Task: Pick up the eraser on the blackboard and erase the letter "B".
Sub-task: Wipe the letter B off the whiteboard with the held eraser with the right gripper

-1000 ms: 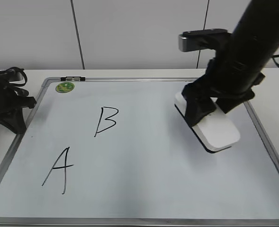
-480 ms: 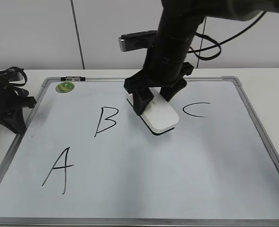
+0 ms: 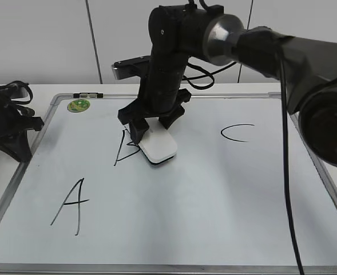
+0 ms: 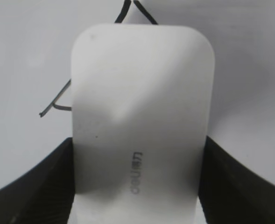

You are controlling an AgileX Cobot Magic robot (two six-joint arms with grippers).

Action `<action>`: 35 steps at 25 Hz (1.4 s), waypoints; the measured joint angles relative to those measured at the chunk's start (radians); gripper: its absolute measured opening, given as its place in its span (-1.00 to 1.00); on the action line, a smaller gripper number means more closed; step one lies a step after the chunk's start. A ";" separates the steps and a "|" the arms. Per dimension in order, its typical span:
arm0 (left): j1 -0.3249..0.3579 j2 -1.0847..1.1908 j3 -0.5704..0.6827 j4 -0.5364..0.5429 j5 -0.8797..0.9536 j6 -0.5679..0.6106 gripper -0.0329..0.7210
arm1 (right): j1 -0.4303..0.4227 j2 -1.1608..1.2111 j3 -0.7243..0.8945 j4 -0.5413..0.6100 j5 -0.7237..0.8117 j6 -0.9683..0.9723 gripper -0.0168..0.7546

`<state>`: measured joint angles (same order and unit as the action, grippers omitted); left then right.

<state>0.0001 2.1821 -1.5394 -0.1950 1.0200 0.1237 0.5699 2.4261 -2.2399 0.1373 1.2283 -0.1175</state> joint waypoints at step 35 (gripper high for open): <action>0.002 0.000 0.000 0.000 0.000 0.000 -0.88 | 0.151 0.125 -0.063 -0.120 -0.208 0.002 0.45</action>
<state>0.0025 2.1821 -1.5394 -0.1950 1.0200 0.1237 0.7208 2.5514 -2.3026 0.0175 1.0208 -0.1153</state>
